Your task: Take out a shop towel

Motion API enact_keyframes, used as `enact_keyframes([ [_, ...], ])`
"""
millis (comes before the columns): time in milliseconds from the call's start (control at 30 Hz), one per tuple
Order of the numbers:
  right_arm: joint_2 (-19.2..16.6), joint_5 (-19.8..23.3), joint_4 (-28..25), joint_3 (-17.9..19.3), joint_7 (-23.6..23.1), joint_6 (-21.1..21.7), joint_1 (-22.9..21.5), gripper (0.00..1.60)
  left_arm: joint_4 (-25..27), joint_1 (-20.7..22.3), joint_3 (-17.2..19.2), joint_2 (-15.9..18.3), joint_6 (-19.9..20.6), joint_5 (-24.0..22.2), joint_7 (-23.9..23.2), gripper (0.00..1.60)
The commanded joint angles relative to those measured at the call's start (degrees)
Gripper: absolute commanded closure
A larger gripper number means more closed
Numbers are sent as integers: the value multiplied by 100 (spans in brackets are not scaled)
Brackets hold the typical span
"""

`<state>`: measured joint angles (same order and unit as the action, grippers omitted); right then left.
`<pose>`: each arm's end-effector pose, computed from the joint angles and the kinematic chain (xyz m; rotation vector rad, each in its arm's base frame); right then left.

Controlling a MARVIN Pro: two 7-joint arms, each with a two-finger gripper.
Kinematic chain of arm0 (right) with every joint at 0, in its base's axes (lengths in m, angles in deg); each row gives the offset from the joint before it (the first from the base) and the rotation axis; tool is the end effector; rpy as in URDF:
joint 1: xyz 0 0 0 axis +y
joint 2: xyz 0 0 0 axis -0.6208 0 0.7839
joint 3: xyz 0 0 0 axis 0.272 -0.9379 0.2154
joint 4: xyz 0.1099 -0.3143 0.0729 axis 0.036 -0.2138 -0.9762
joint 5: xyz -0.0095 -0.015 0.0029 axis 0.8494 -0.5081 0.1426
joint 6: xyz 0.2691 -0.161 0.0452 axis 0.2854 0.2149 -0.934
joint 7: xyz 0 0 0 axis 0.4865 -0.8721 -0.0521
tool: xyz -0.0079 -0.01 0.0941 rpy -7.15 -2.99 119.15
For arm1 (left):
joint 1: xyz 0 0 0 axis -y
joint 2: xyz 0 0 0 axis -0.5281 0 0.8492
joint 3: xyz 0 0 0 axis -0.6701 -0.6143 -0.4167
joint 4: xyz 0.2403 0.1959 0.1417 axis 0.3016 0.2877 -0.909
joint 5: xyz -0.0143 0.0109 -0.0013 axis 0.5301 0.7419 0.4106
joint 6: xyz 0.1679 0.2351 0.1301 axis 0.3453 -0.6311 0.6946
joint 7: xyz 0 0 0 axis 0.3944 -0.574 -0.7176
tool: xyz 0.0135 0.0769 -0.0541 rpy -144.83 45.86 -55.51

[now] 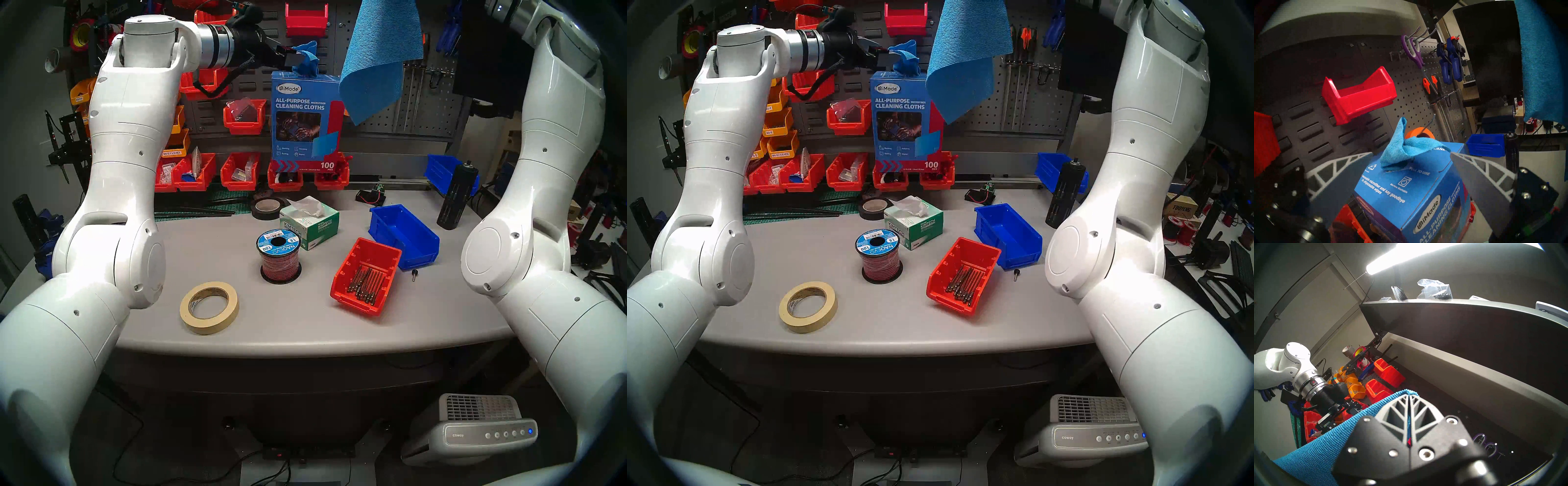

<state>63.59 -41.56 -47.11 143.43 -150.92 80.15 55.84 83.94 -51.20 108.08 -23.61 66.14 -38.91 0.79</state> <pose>0.4799 -0.0525 0.2350 -1.0947 -1.3237 -2.4310 0.5896 0.0287 0.1524 1.7269 -1.1086 2.0346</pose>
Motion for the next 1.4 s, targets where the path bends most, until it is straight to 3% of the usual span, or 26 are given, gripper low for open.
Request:
enact_keyframes([
  [0, -1, 14, -141, 68, -17, 59, 157, 160, 671, -35, 384, 338, -68, -319, -454, 0],
  [300, -3, 21, -395, 279, -104, 156, 856, 160, 1417, -708, 936, 422, 87, -658, -839, 0],
  [667, -113, 19, -766, 777, -258, 271, 1752, 160, 2286, -1793, 1202, 397, 296, -705, -1006, 0],
  [967, -109, 10, -1361, 1278, -448, 354, 2583, 160, 3166, -2655, 1459, 184, 542, -831, -704, 0],
  [1100, -87, 1, -1598, 1450, -507, 386, 2854, 160, 3312, -2852, 1530, 115, 571, -849, -595, 0],
  [1367, 133, -8, -2246, 1754, -488, 490, 3473, 160, 4003, -3521, 1697, -256, 691, -809, -187, 0],
])
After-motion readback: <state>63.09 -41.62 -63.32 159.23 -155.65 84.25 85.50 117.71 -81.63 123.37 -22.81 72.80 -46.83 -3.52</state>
